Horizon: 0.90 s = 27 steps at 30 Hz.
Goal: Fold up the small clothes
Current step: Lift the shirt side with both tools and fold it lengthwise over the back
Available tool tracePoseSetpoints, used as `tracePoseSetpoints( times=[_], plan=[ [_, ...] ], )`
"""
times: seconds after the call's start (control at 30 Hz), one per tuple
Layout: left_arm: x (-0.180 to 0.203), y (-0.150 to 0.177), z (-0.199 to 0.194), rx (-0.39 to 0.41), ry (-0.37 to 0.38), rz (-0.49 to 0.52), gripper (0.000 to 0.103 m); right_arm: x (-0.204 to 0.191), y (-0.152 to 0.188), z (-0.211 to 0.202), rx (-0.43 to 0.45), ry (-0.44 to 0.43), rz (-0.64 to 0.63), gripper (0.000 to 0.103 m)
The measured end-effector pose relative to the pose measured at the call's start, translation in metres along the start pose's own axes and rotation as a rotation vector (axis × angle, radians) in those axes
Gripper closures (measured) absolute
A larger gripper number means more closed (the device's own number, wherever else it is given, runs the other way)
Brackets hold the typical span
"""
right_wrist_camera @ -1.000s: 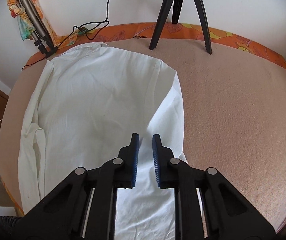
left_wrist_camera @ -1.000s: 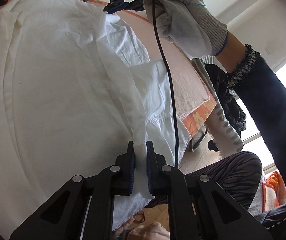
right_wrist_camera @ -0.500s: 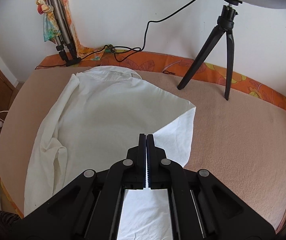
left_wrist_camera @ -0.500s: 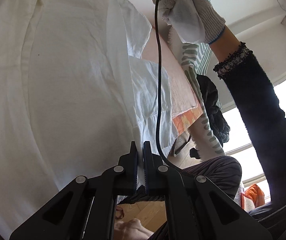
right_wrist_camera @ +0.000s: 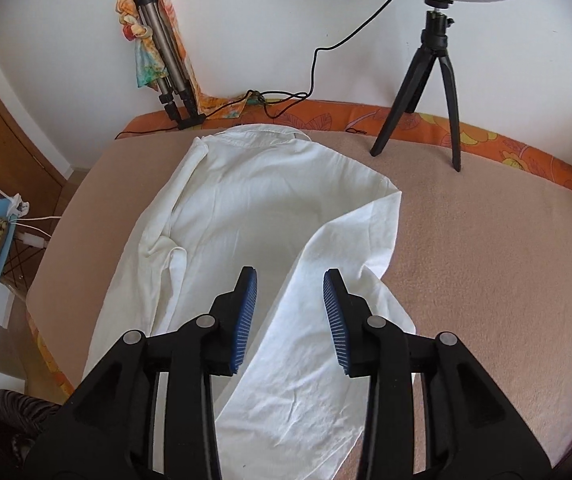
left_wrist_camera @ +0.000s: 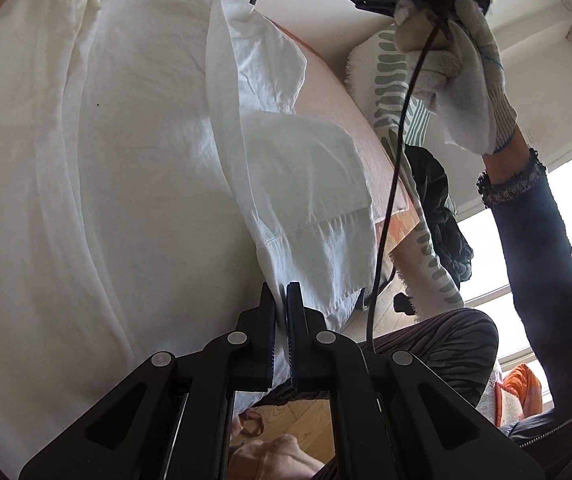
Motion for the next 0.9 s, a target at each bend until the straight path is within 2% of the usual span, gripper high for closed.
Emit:
tracePoseSetpoints(
  times=[0.2,0.33,0.47,0.5,0.63,0.67,0.7,0.8,0.9],
  plan=[
    [-0.006,0.001,0.002,-0.004,0.007,-0.036,0.099,0.018,0.094,-0.054,-0.016,-0.062,0.087,0.066],
    [-0.006,-0.003,0.001,0.001,-0.004,-0.022,0.099,0.005,0.164,-0.058,-0.076,-0.134,0.108,0.066],
    [-0.004,-0.005,0.002,0.005,0.002,-0.021,0.099,-0.021,0.216,-0.049,-0.138,-0.266,0.122,0.066],
    [-0.003,-0.005,0.002,0.006,0.001,-0.014,0.099,-0.027,0.225,-0.045,-0.15,-0.285,0.117,0.066],
    [0.001,-0.009,0.001,0.01,0.006,0.0,0.099,-0.038,0.244,-0.03,-0.194,-0.243,0.074,0.068],
    [0.003,-0.01,0.002,0.012,0.01,-0.003,0.099,-0.039,0.246,-0.027,-0.207,-0.253,0.077,0.091],
    [0.003,-0.009,-0.001,0.014,0.016,-0.002,0.099,-0.04,0.247,-0.026,-0.214,-0.265,0.085,0.099],
    [0.02,-0.01,-0.005,0.024,0.038,0.028,0.099,-0.039,0.243,-0.045,-0.173,-0.326,0.132,0.1],
    [0.032,-0.009,-0.004,0.022,0.064,0.046,0.099,-0.036,0.243,-0.074,-0.134,-0.336,0.126,0.1]
  ],
)
Point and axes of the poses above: each gripper's, at about its wrist camera, not at the fingertips, and z roughly the way its jaws point, x to its right, y to its underside, the point moved 8 cm from there along z, roughly the way its jaws point, and after that the axes turned 1 degree about -y, right-handed, at the moved point
